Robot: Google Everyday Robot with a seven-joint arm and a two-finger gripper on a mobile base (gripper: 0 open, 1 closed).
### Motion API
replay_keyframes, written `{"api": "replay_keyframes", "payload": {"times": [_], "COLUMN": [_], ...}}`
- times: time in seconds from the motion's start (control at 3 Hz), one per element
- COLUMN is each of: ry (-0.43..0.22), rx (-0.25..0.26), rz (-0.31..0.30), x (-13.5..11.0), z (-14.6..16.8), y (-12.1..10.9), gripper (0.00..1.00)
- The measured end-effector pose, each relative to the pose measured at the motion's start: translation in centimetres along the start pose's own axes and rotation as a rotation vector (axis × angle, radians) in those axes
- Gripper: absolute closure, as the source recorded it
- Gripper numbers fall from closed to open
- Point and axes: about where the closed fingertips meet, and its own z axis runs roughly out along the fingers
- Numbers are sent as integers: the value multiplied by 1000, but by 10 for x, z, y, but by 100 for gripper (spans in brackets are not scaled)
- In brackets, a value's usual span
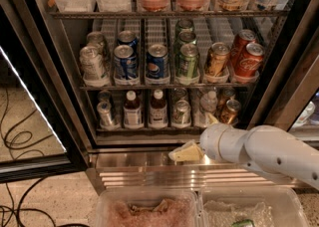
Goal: Pick 7up can from bottom shelf of fridge
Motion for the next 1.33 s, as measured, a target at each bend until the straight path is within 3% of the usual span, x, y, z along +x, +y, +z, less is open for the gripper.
{"api": "replay_keyframes", "payload": {"times": [0.33, 1.0, 1.33], "ry": [-8, -4, -11], "rx": [-47, -35, -2], "rz": [-10, 0, 26], "x": [-2, 17, 42], "z": [26, 51, 86], "y": [5, 8, -1], "gripper": [0, 0, 0]}}
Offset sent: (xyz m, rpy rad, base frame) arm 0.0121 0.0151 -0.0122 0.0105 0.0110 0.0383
